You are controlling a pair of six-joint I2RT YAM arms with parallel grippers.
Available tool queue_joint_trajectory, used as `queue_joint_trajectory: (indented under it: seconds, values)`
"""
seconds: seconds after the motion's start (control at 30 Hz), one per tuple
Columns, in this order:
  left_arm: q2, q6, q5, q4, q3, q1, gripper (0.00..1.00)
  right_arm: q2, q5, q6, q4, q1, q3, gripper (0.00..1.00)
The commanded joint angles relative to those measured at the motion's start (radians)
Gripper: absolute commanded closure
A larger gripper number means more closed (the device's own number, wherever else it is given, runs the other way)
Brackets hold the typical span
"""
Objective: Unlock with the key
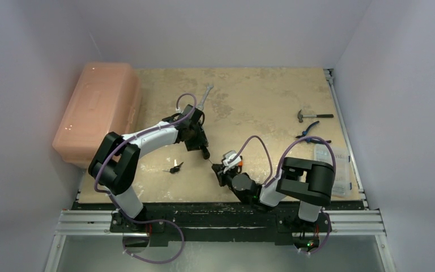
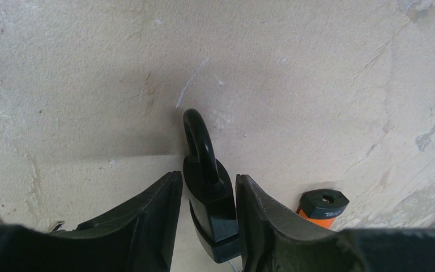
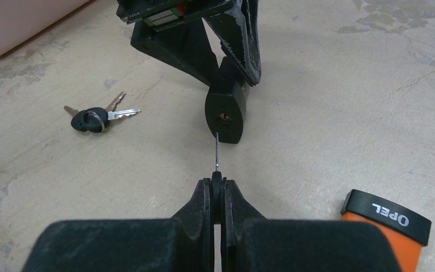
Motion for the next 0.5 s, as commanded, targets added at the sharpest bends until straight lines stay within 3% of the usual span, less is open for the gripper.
queue_joint_trajectory:
  seconds: [0.0,0.47]
  values:
    - [-0.005,-0.007,0.003,0.006,0.005,-0.010,0.58,0.030,0.048,-0.039,0.076,0.006,0.045,1.00]
    - [-0.005,-0.004,0.013,0.004,0.008,-0.017,0.63,0.094,0.086,-0.064,0.049,0.005,0.113,1.00]
